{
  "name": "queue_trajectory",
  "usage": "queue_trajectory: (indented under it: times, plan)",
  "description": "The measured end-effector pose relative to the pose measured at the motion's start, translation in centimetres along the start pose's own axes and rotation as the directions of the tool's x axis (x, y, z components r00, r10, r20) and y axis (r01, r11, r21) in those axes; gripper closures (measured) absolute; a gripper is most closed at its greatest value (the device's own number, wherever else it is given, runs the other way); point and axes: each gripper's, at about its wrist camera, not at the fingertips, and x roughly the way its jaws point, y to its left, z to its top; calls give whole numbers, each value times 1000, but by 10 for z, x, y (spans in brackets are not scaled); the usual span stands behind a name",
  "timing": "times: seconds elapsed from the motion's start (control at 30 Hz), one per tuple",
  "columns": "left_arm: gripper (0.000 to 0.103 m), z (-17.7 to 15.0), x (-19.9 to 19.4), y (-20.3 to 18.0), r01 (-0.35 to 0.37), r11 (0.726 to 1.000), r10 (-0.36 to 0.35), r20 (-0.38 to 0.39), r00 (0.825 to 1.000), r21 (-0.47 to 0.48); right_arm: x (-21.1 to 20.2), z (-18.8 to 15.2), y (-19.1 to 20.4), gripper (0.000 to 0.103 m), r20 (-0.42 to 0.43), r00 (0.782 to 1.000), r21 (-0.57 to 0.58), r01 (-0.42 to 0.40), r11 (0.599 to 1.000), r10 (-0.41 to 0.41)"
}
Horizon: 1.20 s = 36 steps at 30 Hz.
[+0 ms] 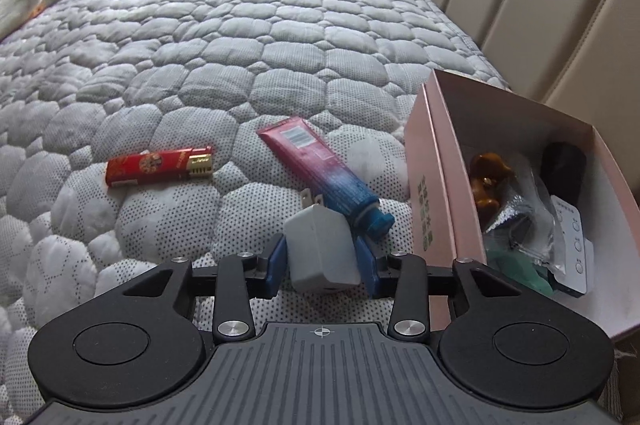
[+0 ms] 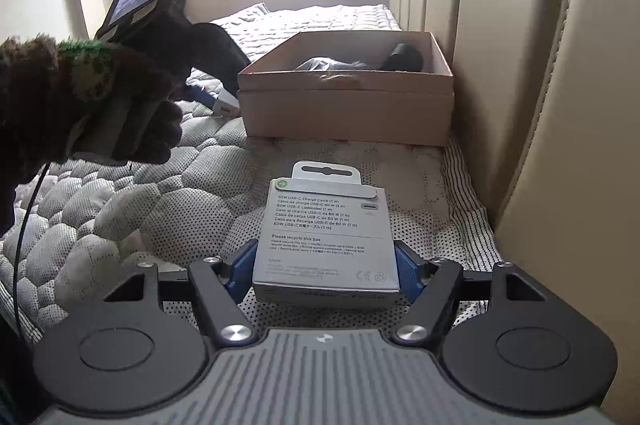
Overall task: Organize rigid objects
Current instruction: 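Lift the cable package and charger plug off the mattress with both tools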
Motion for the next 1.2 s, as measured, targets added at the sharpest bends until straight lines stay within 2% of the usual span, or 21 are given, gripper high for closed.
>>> queue_trajectory:
  times: [0.07, 0.17, 0.3, 0.33, 0.37, 0.4, 0.5, 0.6, 0.73, 0.83, 0.97, 1.07, 1.2]
  plan:
    - [56, 2, 3, 2, -5, 1000, 5, -1, 1000, 3, 1, 0, 3, 33, 1, 1000, -10, 9, 1000, -9]
    - [56, 1, 3, 5, 10, 1000, -10, -6, 1000, 8, -1, 0, 5, 33, 3, 1000, -16, 10, 1000, -10]
    - [56, 0, 3, 4, 5, 996, -3, -19, 1000, 91, 1, 0, 8, 33, -3, 1000, -25, 22, 999, -22]
    - [62, -1, 4, 3, -4, 993, 8, -26, 1000, 121, 1, -1, 8, 33, -5, 1000, -28, 26, 999, -26]
    - [76, -3, 3, 1, -22, 987, 27, -29, 999, 161, 2, -1, 9, 33, -6, 1000, -30, 30, 999, -30]
    - [79, -5, 2, -1, -40, 977, 46, -22, 999, 211, 1, -1, 10, 33, -7, 999, -31, 34, 999, -34]
    - [79, -15, -5, 1, -52, 946, 53, 4, 999, 321, 1, 0, 12, 33, -10, 999, -37, 42, 998, -43]
    - [79, -21, -10, 13, -4, 944, -5, 28, 1000, 329, 5, 3, 15, 33, -9, 998, -44, 55, 998, -56]
    - [79, -23, -9, 31, 77, 957, -92, 40, 995, 278, 13, 7, 17, 33, 1, 998, -44, 69, 997, -69]
    - [79, -20, -8, 38, 117, 963, -130, 36, 991, 242, 16, 7, 18, 33, 4, 997, -41, 79, 996, -79]
    - [79, -30, -23, 40, 155, 946, -175, 48, 983, 286, 11, 7, 21, 33, 9, 997, -59, 83, 995, -83]
    - [79, -49, -43, 44, 167, 932, -196, 59, 979, 320, 6, 7, 22, 34, 9, 997, -63, 81, 995, -80]
    - [79, -79, -73, 53, 220, 916, -252, 55, 966, 335, -3, 8, 25, 34, 11, 996, -89, 89, 992, -89]
